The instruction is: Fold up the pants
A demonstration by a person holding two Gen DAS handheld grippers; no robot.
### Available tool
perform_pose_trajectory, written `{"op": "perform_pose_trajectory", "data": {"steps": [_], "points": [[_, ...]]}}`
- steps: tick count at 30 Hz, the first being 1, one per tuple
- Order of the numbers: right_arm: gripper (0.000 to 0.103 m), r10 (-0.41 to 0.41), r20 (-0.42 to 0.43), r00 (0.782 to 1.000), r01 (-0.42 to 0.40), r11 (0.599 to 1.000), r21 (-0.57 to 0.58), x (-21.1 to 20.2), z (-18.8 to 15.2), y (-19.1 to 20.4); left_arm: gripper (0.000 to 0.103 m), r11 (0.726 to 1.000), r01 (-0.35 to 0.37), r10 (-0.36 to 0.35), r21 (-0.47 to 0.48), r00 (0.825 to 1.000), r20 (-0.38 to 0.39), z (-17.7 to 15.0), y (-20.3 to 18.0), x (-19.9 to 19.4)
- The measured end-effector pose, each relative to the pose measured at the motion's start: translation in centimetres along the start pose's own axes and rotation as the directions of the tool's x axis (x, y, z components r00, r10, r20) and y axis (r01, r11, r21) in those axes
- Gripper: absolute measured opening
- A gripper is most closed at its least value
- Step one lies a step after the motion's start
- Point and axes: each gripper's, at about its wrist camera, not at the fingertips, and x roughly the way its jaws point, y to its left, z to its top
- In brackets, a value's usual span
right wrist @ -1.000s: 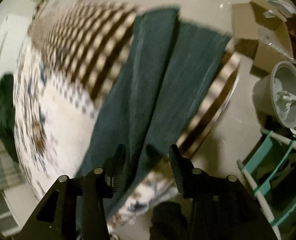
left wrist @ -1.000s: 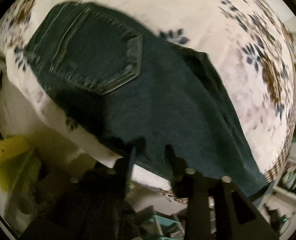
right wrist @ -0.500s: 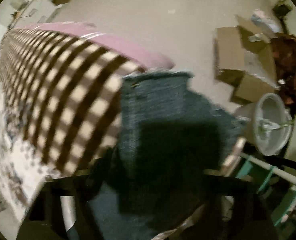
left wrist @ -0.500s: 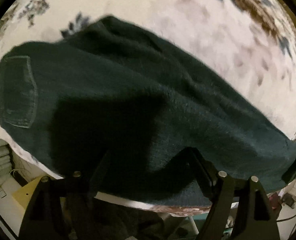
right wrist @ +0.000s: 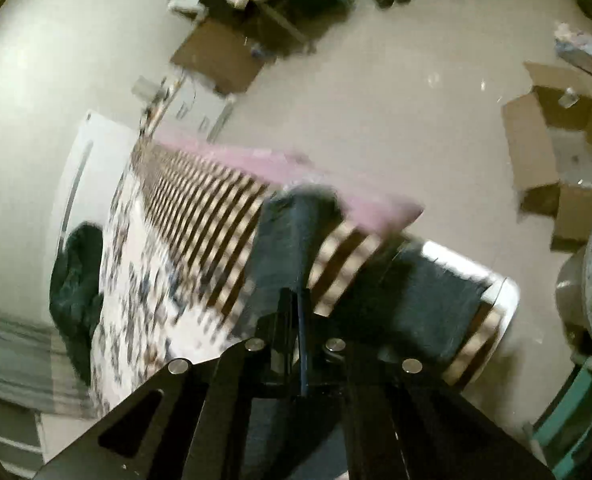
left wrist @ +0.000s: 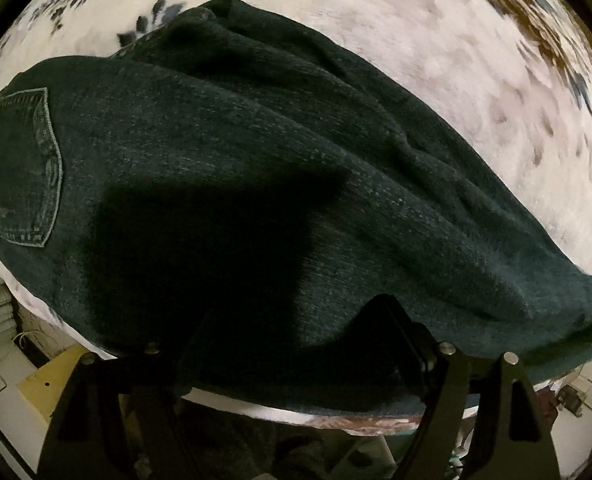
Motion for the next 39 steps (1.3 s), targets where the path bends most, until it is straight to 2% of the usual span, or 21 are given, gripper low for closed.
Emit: {"op": "perform_pose_trajectory", "data": {"steps": [2, 4, 7, 9, 10, 11, 12, 16, 18, 20, 21, 22, 23, 25, 27, 29, 31, 34, 36, 38, 39], "points": [[0.002, -0.043, -0.011, 0.999, 0.043, 0.997, 0.071, 0.8, 1.3, -3.7, 0.08, 1.0, -0.003, 0.003, 0.001, 1.0, 0.004, -0.1, 0.0, -0.1], [0.005, -0.133, -0.097, 0.986, 0.147, 0.977, 0.154, 2.1, 1.9, -7.6, 0.08, 1.0, -0.005, 0.005, 0.004, 1.0, 0.006, -0.1, -0.1, 0.1], [0.008, -0.186, -0.149, 0.971, 0.204, 0.972, 0.117, 2.2, 2.0, -7.7, 0.08, 1.0, -0.009, 0.009, 0.012, 1.0, 0.005, 0.1, 0.0, 0.3], [0.032, -0.215, -0.174, 0.961, 0.223, 0.974, 0.027, 2.9, 1.8, -4.9, 0.08, 1.0, -0.017, 0.017, 0.014, 1.0, 0.005, 0.2, -0.2, 0.4], [0.063, -0.256, -0.193, 0.947, 0.254, 0.967, -0.033, 3.9, 1.5, -3.0, 0.08, 1.0, -0.021, 0.021, 0.013, 1.0, 0.005, 0.2, -0.3, 0.5], [0.076, -0.28, -0.207, 0.938, 0.27, 0.96, -0.075, 4.6, 1.2, -1.9, 0.081, 1.0, -0.027, 0.027, 0.012, 1.0, 0.005, 0.2, -0.6, 0.4], [0.077, -0.306, -0.219, 0.926, 0.288, 0.951, -0.113, 5.7, 0.7, -0.1, 0.081, 0.999, -0.033, 0.033, 0.013, 0.999, 0.005, 0.2, -0.6, 0.5], [0.077, -0.48, -0.199, 0.854, 0.423, 0.865, -0.271, 11.5, -0.4, 6.0, 0.083, 0.999, -0.047, 0.047, 0.005, 0.999, 0.007, 0.2, -1.5, 0.7], [0.077, -0.571, -0.205, 0.795, 0.492, 0.804, -0.333, 15.1, -0.6, 7.7, 0.084, 0.999, -0.049, 0.049, 0.006, 0.999, 0.009, 0.1, -1.6, 0.8], [0.072, -0.664, -0.238, 0.709, 0.567, 0.737, -0.368, 18.4, -1.1, 7.7, 0.085, 0.999, -0.049, 0.049, 0.008, 0.999, 0.008, 0.2, -1.9, 1.0], [0.065, -0.669, -0.25, 0.7, 0.576, 0.736, -0.355, 18.9, -1.3, 7.4, 0.085, 0.999, -0.047, 0.047, 0.009, 0.999, 0.006, 0.3, -2.0, 1.1], [0.03, -0.67, -0.251, 0.699, 0.587, 0.738, -0.335, 18.8, -1.3, 7.0, 0.085, 0.999, -0.045, 0.045, 0.011, 0.999, 0.004, 0.3, -1.9, 1.0], [0.006, -0.663, -0.242, 0.709, 0.594, 0.746, -0.301, 18.1, -1.2, 6.5, 0.085, 0.999, -0.051, 0.051, 0.013, 0.999, 0.003, 0.2, -1.9, 0.7], [0.006, -0.609, -0.231, 0.759, 0.567, 0.792, -0.226, 15.5, -0.9, 5.6, 0.085, 0.998, -0.059, 0.059, 0.025, 0.998, 0.01, 0.1, -2.0, 0.2], [0.006, -0.58, -0.204, 0.788, 0.549, 0.813, -0.192, 12.0, -0.8, 3.9, 0.085, 0.998, -0.059, 0.058, 0.039, 0.998, 0.021, -0.1, -2.3, -0.1], [0.006, -0.58, -0.219, 0.784, 0.551, 0.814, -0.182, 9.2, -1.0, 1.1, 0.085, 0.997, -0.057, 0.055, 0.052, 0.998, 0.026, -0.5, -2.5, -0.2], [0.006, -0.593, -0.268, 0.759, 0.568, 0.805, -0.172, 8.1, -1.3, -2.3, 0.085, 0.997, -0.058, 0.057, 0.055, 0.998, 0.015, -1.0, -2.5, 0.1], [0.009, -0.501, -0.347, 0.793, 0.517, 0.854, -0.051, 6.0, -1.3, -6.2, 0.085, 0.997, -0.056, 0.056, 0.058, 0.998, 0.003, -1.4, -2.6, 0.3], [0.014, -0.472, -0.308, 0.826, 0.49, 0.871, -0.02, 4.4, -1.0, -6.4, 0.085, 0.996, -0.054, 0.054, 0.07, 0.998, 0.011, -1.5, -2.7, 0.2], [0.035, -0.459, -0.244, 0.854, 0.472, 0.882, -0.007, 2.6, -0.8, -5.9, 0.085, 0.995, -0.061, 0.059, 0.084, 0.998, 0.023, -1.5, -2.9, -0.1], [0.036, -0.449, -0.227, 0.864, 0.46, 0.888, -0.005, 2.1, -1.0, -5.3, 0.085, 0.994, -0.061, 0.059, 0.088, 0.998, 0.026, -1.8, -2.9, -0.1]]}}
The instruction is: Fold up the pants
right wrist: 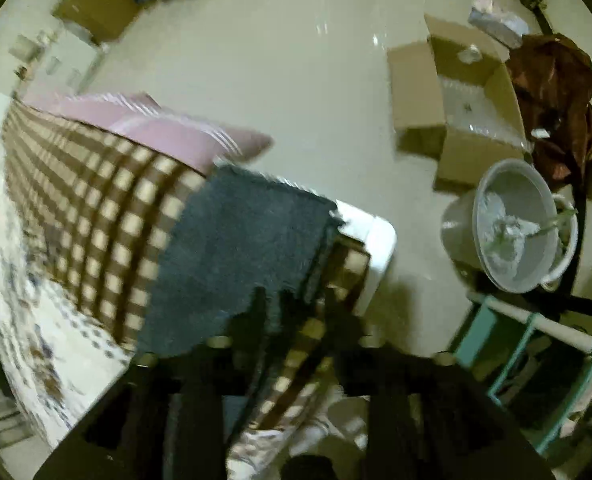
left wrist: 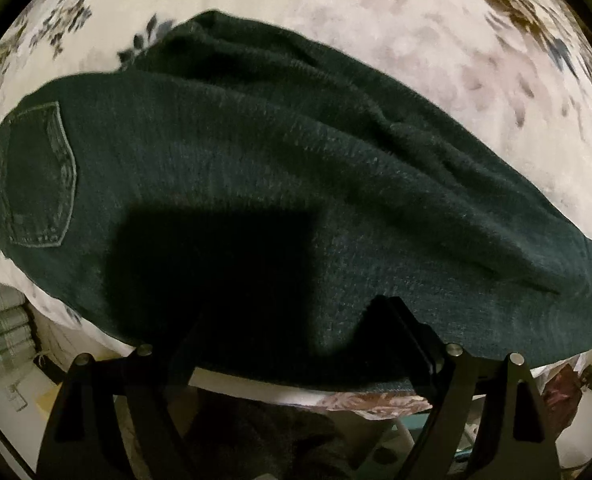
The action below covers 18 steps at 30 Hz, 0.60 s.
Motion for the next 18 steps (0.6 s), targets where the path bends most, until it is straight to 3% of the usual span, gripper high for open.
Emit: {"op": "perform_pose_trajectory", "data": {"steps": [2, 4, 7, 9, 10, 14, 16, 18], "points": [[0.036, 0.011, -0.038, 0.999, -0.012, 1.0, -0.019, -0.5, -1.2, 1.3, 0.085, 1.0, -0.002, 0.002, -0.008, 1.0, 0.003, -0.1, 0.3, -0.4], [0.037, 0.042, -0.135, 0.99, -0.058, 0.991, -0.118, -0.3, -3.6, 5.3, 0.085, 1.0, -0.003, 0.003, -0.032, 1.0, 0.017, -0.1, 1.3, -1.2], [0.056, 0.085, -0.293, 0.952, -0.182, 0.93, -0.321, 0.7, -8.8, 13.3, 0.085, 0.996, -0.012, 0.015, -0.085, 0.999, 0.035, -0.1, 4.0, -2.2], [0.057, 0.084, -0.397, 0.914, -0.273, 0.852, -0.448, 1.6, -13.6, 19.2, 0.085, 0.993, -0.022, 0.028, -0.12, 0.999, 0.046, 0.2, 6.0, -2.4], [0.057, 0.077, -0.459, 0.885, -0.334, 0.792, -0.511, 2.3, -16.7, 22.8, 0.085, 0.99, -0.034, 0.042, -0.138, 0.998, 0.054, 0.4, 7.3, -2.4], [0.057, 0.022, -0.593, 0.805, -0.477, 0.62, -0.624, 4.0, -26.9, 33.0, 0.085, 0.975, -0.086, 0.096, -0.207, 0.994, 0.041, 0.6, 12.2, -1.0], [0.057, -0.024, -0.603, 0.797, -0.503, 0.528, -0.685, 5.3, -31.9, 37.2, 0.085, 0.967, -0.098, 0.105, -0.234, 0.994, 0.018, 0.5, 14.5, 0.2], [0.057, -0.09, -0.593, 0.8, -0.507, 0.427, -0.749, 6.7, -37.0, 40.9, 0.086, 0.963, -0.064, 0.063, -0.263, 0.998, -0.012, 0.0, 16.3, 1.2]]}}
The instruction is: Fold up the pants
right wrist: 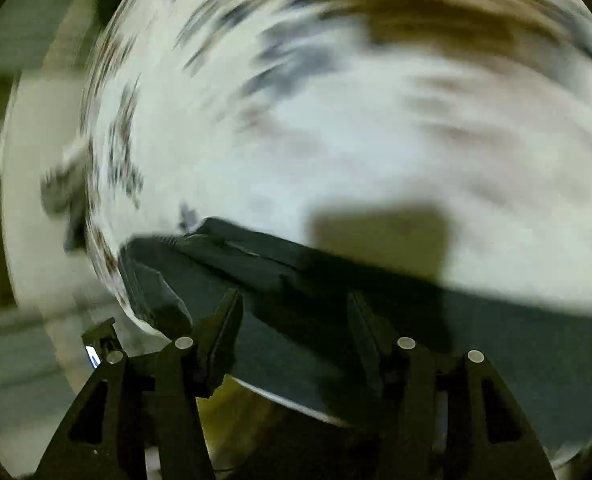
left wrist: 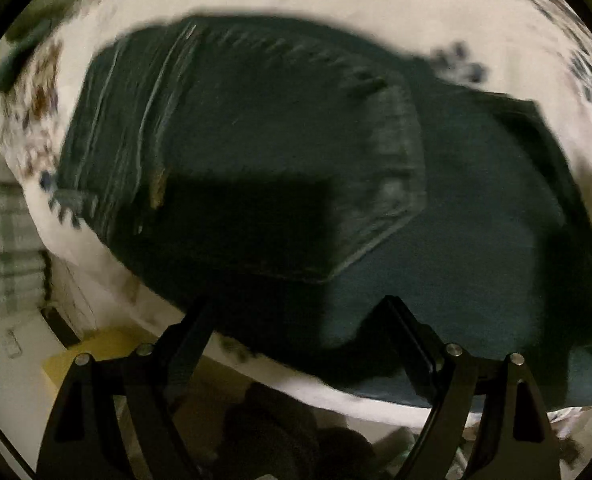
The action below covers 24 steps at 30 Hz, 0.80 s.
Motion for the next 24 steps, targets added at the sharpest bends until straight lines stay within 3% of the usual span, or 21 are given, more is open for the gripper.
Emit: {"op": "perform_pose_trajectory", "data": {"steps": [2, 4, 6, 7, 8, 9, 14, 18, 19, 21, 22, 24], "points": [[0.057, -0.066, -0.071, 0.995, 0.059, 0.993, -0.106, 3.7, 1.6, 3.7, 0.086, 1.0, 0.026, -0.026, -0.011, 1.0, -0.014, -0.5, 0.6, 0.3], [0.057, -0.147, -0.138, 0.979, 0.12, 0.975, -0.188, 6.8, 2.4, 5.8, 0.086, 0.999, 0.046, -0.047, -0.013, 0.999, -0.027, -0.7, 1.1, 0.5], [0.053, -0.245, -0.152, 0.958, 0.202, 0.947, -0.25, 8.7, 2.5, 7.1, 0.086, 0.996, 0.081, -0.082, -0.027, 0.995, -0.049, -0.7, 2.0, 0.8], [0.032, -0.277, -0.13, 0.952, 0.234, 0.933, -0.273, 8.9, 2.5, 7.5, 0.086, 0.995, 0.093, -0.095, -0.03, 0.994, -0.057, -0.3, 2.4, 1.0], [0.002, -0.31, -0.107, 0.945, 0.269, 0.919, -0.287, 8.8, 2.6, 7.9, 0.086, 0.994, 0.105, -0.107, -0.034, 0.992, -0.065, -0.2, 2.7, 1.1], [0.002, -0.33, -0.085, 0.94, 0.294, 0.912, -0.287, 8.4, 2.7, 8.0, 0.086, 0.993, 0.113, -0.116, -0.038, 0.991, -0.07, -0.4, 3.3, 1.1], [0.0, -0.293, 0.036, 0.956, 0.295, 0.948, -0.122, 3.9, 4.2, 7.1, 0.086, 0.983, 0.146, -0.153, -0.11, 0.986, -0.06, -0.5, 8.1, 0.3], [0.001, -0.218, 0.03, 0.976, 0.217, 0.976, 0.019, 1.5, 3.2, 4.4, 0.086, 0.961, 0.16, -0.17, -0.226, 0.985, -0.027, -0.2, 12.7, -0.5], [0.006, -0.186, 0.017, 0.982, 0.185, 0.981, 0.051, 0.5, 2.7, 3.6, 0.086, 0.948, 0.169, -0.18, -0.271, 0.984, -0.014, 0.1, 14.3, -0.5], [0.032, -0.131, 0.022, 0.991, 0.127, 0.983, 0.132, -1.1, -0.2, 2.3, 0.086, 0.928, 0.18, -0.193, -0.326, 0.981, -0.006, 0.5, 15.1, -0.4], [0.053, -0.108, 0.025, 0.994, 0.102, 0.979, 0.177, -1.6, -1.6, 1.5, 0.086, 0.915, 0.187, -0.201, -0.358, 0.98, -0.002, 1.1, 16.0, 0.0], [0.059, -0.051, 0.023, 0.998, 0.042, 0.951, 0.305, -1.4, -5.8, -0.2, 0.086, 0.893, 0.208, -0.225, -0.399, 0.974, 0.005, 2.2, 17.0, 0.5]]}}
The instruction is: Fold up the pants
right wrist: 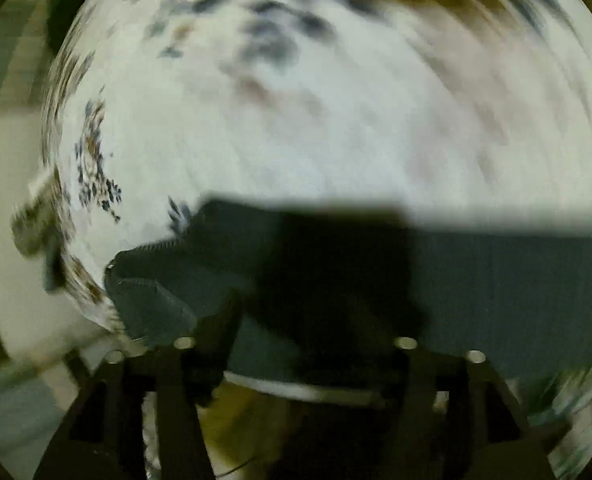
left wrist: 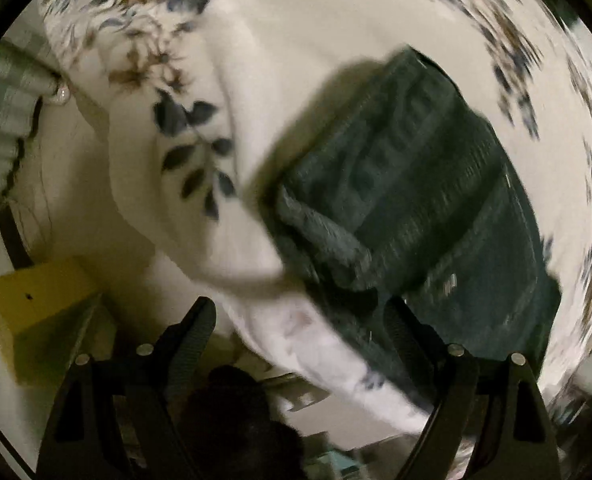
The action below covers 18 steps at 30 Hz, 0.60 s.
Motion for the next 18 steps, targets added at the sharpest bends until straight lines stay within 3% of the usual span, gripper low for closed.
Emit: {"op": "perform_pose_trajectory", "data": {"steps": [5, 7, 9, 12, 14, 16, 18], "points": [[0.059, 0.103, -0.047, 0.994, -0.083, 0.946, 0.315, 4.3, -8.0, -6.2, 0.084, 0.997, 0.061, -0.061, -0.037, 0.998, 0.009, 2.1, -1.0, 1.0], [0.059, 0.144, -0.024, 0.989, -0.122, 0.907, 0.404, 5.6, -9.4, -8.1, 0.069, 0.998, 0.064, -0.064, -0.023, 0.998, 0.023, 2.6, -1.3, 2.2], [0.057, 0.116, 0.017, 0.993, -0.111, 0.888, 0.446, 6.7, -10.1, -9.1, 0.057, 0.998, 0.055, -0.055, -0.001, 0.998, 0.042, 3.3, -1.9, 2.5], [0.034, 0.063, 0.031, 0.998, -0.07, 0.869, 0.49, 8.3, -10.5, -9.7, 0.038, 0.998, 0.05, -0.053, 0.037, 0.995, 0.087, 3.2, -3.2, 1.6], [0.012, 0.043, 0.059, 0.997, -0.067, 0.855, 0.514, 8.5, -10.9, -10.0, 0.033, 0.997, 0.057, -0.063, 0.056, 0.993, 0.1, 3.6, -2.8, 0.4], [0.005, 0.01, 0.081, 0.997, -0.049, 0.868, 0.495, 7.9, -11.5, -9.8, 0.03, 0.996, 0.07, -0.076, 0.061, 0.992, 0.105, 3.6, -2.8, -0.2], [0.004, -0.012, 0.098, 0.995, -0.036, 0.88, 0.473, 7.1, -12.4, -9.3, 0.028, 0.994, 0.084, -0.091, 0.068, 0.991, 0.102, 3.5, -2.4, -1.0]]}}
